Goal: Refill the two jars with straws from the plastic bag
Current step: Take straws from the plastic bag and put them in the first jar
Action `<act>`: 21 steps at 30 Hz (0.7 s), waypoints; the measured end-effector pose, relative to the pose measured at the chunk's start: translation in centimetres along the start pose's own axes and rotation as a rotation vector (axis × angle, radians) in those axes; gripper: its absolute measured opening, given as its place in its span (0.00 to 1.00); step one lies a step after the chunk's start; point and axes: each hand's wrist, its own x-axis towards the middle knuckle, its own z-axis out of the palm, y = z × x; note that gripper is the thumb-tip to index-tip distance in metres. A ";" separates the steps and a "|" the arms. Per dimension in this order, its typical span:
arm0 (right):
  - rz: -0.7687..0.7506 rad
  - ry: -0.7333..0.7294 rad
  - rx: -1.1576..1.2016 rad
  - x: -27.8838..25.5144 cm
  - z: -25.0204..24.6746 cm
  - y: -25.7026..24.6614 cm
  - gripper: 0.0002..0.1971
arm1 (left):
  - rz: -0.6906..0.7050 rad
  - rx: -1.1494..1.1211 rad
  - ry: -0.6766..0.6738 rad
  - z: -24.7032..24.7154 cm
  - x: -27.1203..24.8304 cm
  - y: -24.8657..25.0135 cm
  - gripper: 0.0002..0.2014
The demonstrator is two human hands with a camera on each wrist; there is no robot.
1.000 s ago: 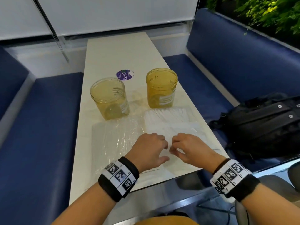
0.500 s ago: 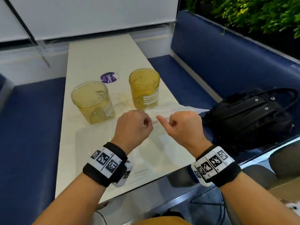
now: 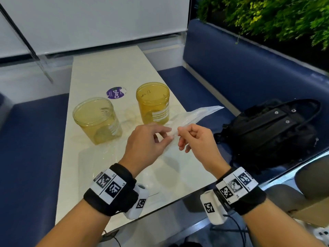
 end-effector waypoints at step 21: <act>-0.014 -0.067 -0.015 0.1 -1.1 2.3 0.13 | -0.179 0.016 0.054 2.5 0.0 2.0 0.07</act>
